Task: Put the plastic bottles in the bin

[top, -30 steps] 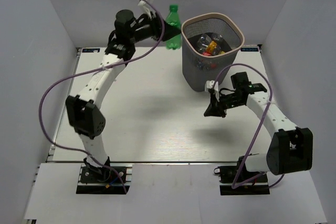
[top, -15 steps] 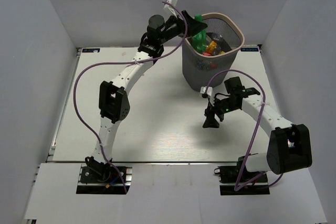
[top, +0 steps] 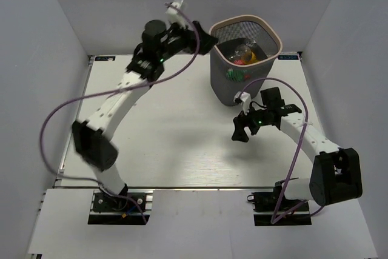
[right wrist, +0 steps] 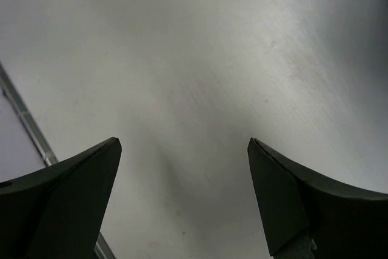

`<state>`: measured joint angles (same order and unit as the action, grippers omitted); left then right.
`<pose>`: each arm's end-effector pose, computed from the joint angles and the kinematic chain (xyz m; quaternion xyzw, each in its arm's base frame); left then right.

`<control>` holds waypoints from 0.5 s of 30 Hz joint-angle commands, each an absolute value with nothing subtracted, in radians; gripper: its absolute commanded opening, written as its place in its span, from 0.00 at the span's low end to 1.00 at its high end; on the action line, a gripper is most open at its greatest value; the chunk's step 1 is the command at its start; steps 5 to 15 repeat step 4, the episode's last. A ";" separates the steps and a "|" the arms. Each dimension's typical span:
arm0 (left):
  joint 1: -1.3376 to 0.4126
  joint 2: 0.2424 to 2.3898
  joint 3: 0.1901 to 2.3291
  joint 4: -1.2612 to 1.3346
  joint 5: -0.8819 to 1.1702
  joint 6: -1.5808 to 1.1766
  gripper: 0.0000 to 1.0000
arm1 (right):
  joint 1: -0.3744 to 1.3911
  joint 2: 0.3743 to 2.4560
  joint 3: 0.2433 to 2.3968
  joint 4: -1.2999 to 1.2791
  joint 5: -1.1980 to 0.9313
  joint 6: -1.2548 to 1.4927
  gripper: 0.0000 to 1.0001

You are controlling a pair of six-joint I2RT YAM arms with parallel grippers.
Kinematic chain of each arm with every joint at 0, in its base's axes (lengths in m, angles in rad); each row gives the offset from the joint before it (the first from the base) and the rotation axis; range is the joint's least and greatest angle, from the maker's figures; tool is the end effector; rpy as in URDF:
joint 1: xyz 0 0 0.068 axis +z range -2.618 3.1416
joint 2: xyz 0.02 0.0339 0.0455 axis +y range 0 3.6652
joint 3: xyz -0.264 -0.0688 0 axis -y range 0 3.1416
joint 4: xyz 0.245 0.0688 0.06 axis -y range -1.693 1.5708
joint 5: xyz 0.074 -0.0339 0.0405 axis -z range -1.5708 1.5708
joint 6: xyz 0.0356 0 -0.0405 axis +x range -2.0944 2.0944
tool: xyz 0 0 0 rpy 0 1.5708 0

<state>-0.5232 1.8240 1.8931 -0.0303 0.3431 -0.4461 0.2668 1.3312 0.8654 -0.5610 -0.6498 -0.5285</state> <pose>0.3698 -0.2271 0.4500 0.1493 0.6778 -0.4356 0.5732 0.2414 0.0883 0.2260 -0.4326 0.8084 0.2716 0.2925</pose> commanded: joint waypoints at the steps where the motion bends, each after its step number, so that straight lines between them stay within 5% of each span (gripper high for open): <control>1: -0.509 1.535 1.633 -0.277 0.176 -0.192 1.00 | 0.262 1.249 0.900 -0.401 -0.491 -0.313 0.90; 4: -0.509 1.295 1.267 -0.287 0.060 -0.143 1.00 | 0.258 1.232 0.913 -0.361 -0.364 -0.212 0.90; 15: -0.509 1.295 1.267 -0.287 0.060 -0.143 1.00 | 0.258 1.232 0.913 -0.361 -0.364 -0.212 0.90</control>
